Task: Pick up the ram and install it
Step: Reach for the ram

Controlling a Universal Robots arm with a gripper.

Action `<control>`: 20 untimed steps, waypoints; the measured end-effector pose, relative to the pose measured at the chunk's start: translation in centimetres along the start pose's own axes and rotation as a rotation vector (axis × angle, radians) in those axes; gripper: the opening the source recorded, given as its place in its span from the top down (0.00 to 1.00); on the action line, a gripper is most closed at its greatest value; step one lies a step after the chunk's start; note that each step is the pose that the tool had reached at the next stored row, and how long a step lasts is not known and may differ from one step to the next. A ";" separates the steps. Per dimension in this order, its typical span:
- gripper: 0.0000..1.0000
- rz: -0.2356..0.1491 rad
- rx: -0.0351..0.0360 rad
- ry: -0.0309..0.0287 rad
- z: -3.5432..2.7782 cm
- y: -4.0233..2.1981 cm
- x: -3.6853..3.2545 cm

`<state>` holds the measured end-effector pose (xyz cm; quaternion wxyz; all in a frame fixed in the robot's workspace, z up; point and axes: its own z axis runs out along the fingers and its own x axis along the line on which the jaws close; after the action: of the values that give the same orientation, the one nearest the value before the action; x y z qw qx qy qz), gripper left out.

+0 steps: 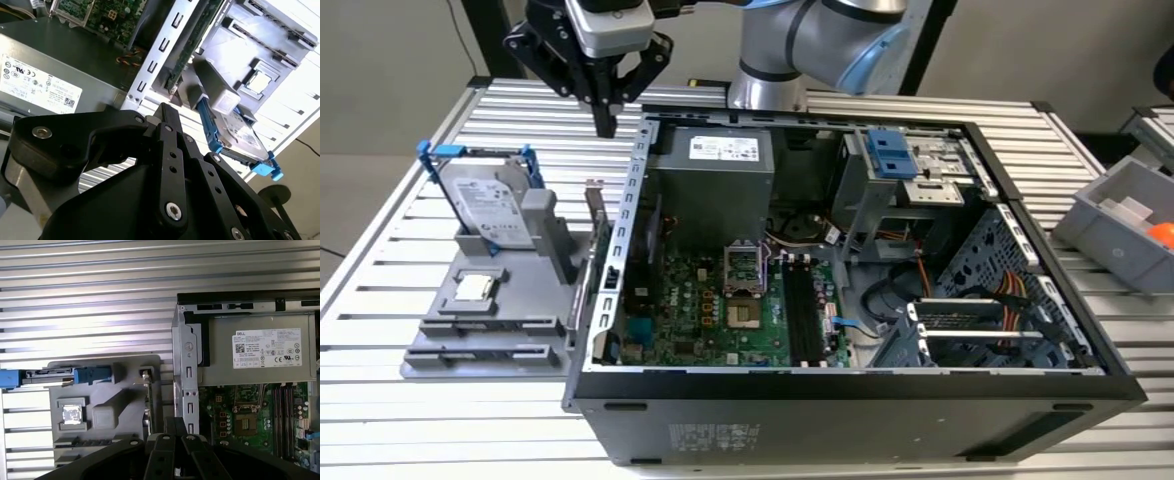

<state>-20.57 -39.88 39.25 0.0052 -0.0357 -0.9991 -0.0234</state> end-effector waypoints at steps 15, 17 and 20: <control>1.00 0.000 0.0002 0.0054 0.01 -0.02 0.35; 1.00 0.000 0.0004 0.0061 0.01 -0.03 0.38; 1.00 0.000 0.0004 0.0068 0.01 -0.03 0.42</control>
<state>-20.99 -39.88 39.25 0.0086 -0.0358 -0.9990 -0.0234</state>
